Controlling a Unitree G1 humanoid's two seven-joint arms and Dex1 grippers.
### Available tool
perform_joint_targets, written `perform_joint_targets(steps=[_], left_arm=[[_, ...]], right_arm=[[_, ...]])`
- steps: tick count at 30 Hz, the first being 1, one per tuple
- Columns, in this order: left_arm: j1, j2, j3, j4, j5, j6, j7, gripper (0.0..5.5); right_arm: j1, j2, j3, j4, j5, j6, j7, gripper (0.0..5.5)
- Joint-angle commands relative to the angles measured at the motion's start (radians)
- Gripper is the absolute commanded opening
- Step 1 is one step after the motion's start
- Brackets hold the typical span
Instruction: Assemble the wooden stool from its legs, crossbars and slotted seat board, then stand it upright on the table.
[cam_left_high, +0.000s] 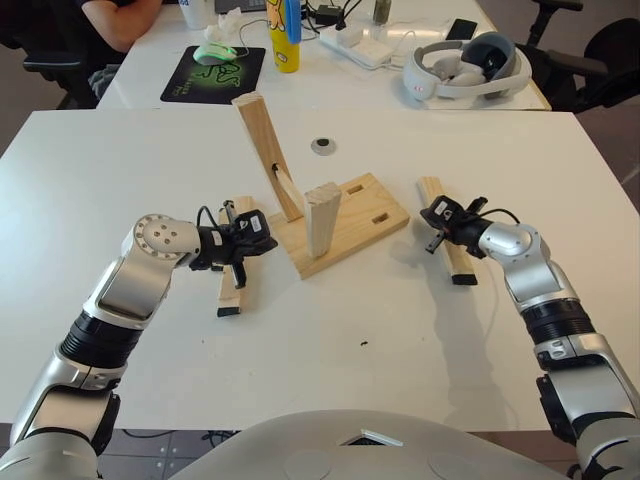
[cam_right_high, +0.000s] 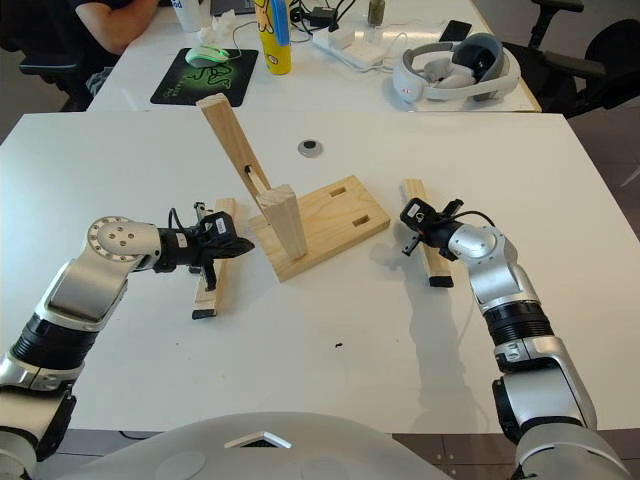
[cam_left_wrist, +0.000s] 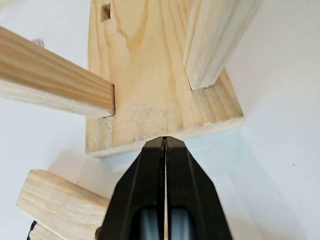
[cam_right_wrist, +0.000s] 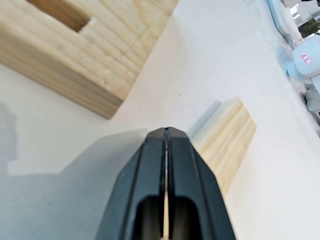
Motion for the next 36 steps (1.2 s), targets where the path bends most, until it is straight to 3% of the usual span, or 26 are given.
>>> perform_joint_targets(steps=[1, 7, 25, 30, 36], left_arm=[[0.012, 0.041, -0.026, -0.026, 0.006, 0.016, -0.026, 0.02], [0.017, 0.049, -0.066, -0.022, 0.025, 0.024, -0.022, 0.02], [-0.055, -0.152, -0.126, 0.233, 0.081, -0.079, 0.131, 0.02], [-0.098, -0.171, -0.117, 0.328, 0.083, -0.142, 0.124, 0.02], [-0.142, -0.178, -0.117, 0.438, 0.105, -0.229, 0.097, 0.02]], right_arm=[[-0.051, 0.014, 0.013, 0.097, -0.027, -0.073, -0.016, 0.0], [-0.077, 0.033, 0.011, 0.18, -0.035, -0.144, -0.011, 0.0], [-0.062, 0.106, 0.018, 0.153, -0.003, -0.201, 0.065, 0.0], [0.037, 0.099, 0.028, -0.036, 0.04, -0.174, 0.13, 0.0], [0.235, 0.063, 0.062, -0.424, 0.065, -0.031, 0.186, 0.0]])
